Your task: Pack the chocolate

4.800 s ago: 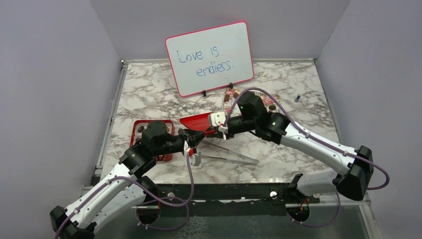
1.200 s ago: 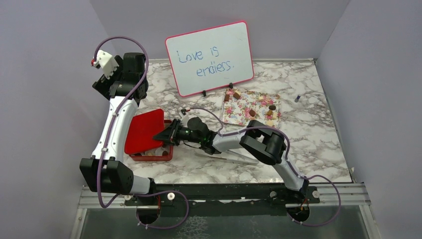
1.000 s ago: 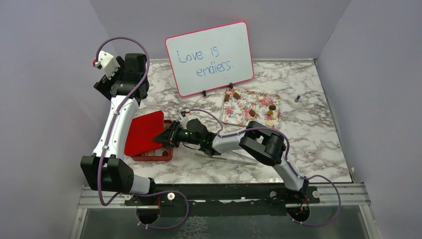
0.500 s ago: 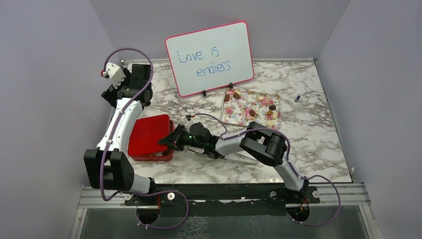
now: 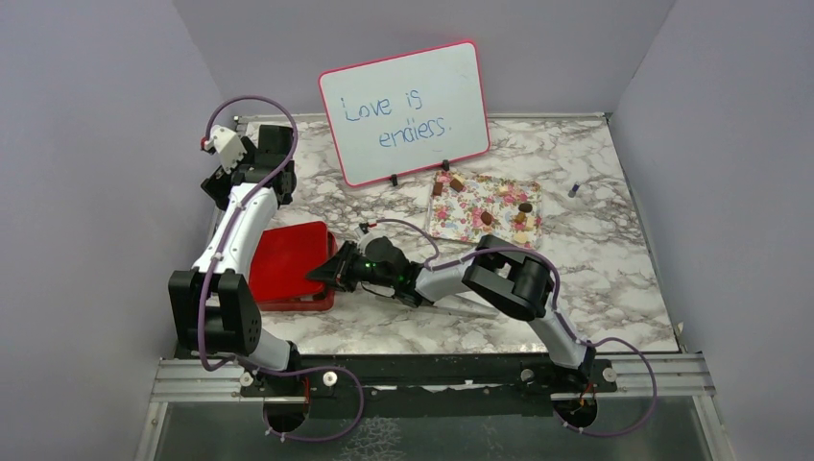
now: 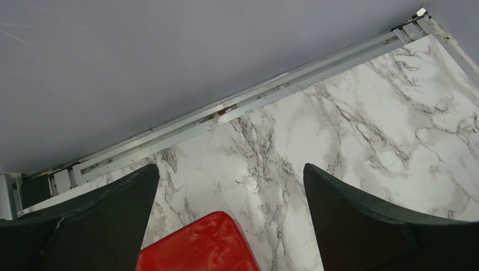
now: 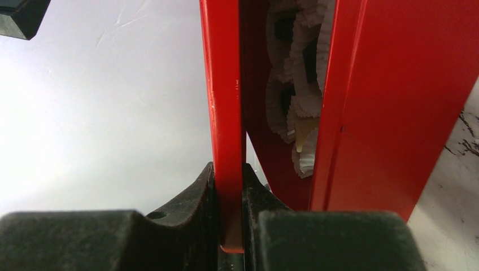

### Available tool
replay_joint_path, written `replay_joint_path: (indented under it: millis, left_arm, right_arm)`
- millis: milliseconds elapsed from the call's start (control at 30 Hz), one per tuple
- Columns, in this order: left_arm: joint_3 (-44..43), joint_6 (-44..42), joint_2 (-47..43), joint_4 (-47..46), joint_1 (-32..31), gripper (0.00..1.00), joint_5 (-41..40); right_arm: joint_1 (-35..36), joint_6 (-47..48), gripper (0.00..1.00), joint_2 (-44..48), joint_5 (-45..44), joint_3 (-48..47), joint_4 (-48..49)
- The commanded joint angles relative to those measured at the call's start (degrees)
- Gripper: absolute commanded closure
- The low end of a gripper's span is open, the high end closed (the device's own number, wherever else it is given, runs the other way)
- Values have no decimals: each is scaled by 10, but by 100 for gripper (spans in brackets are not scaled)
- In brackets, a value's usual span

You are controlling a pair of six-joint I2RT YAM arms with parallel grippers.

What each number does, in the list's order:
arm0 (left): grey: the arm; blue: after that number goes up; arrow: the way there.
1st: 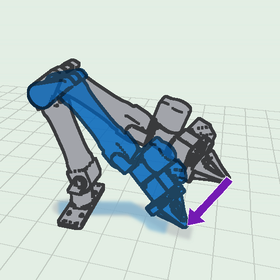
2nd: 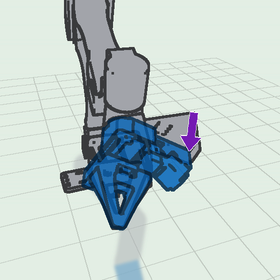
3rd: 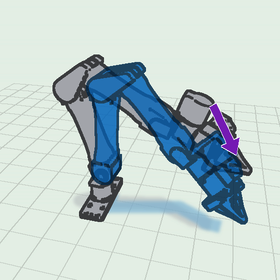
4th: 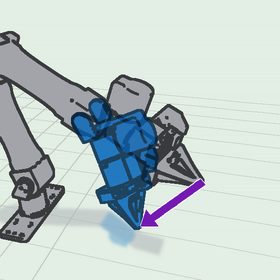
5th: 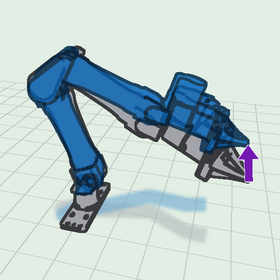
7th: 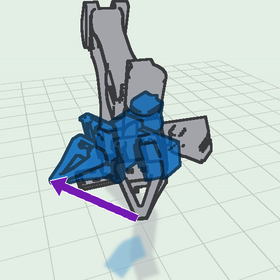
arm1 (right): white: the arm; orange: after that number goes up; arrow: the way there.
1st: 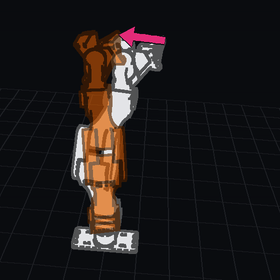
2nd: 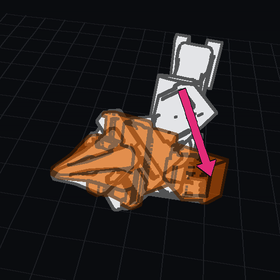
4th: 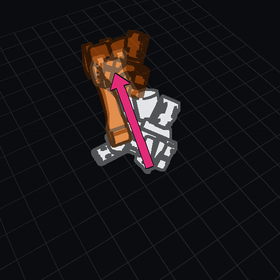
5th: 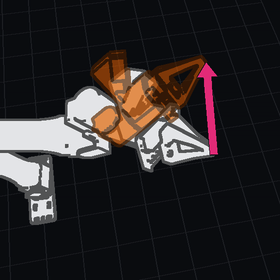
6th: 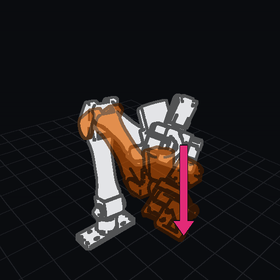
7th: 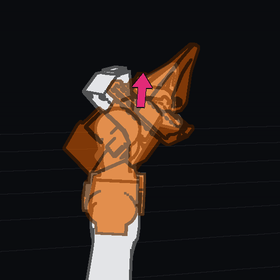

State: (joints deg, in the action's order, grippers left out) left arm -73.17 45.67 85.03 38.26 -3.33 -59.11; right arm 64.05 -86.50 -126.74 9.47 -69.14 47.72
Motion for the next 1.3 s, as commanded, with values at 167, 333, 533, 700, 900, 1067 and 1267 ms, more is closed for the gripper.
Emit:
replay_joint_path:
  millis: [167, 333, 533, 700, 900, 1067, 1267]
  left_arm:
    - [22, 17, 30, -3, 15, 5, 23]
    - [24, 13, 67, -4, 21, 17, 51]
    - [28, 10, 99, -3, 22, 13, 66]
    - [34, 22, 104, -2, 22, 2, 92]
    - [44, 37, 112, 4, 26, 2, 94]
    - [43, 31, 118, 9, 28, 3, 93]
    - [55, 33, 115, 8, 28, 2, 110]
  right_arm:
    - [3, 11, 86, 37, -37, 41, -56]
    - [3, 18, 75, 64, -51, 62, -77]
    - [3, 49, 64, 113, -82, 91, -136]
    - [3, 65, 48, 156, -115, 123, -162]
    - [3, 137, 37, 156, -147, 60, -267]
    - [3, 193, 40, 126, -164, -3, -329]
    - [3, 208, 41, 111, -156, -23, -367]
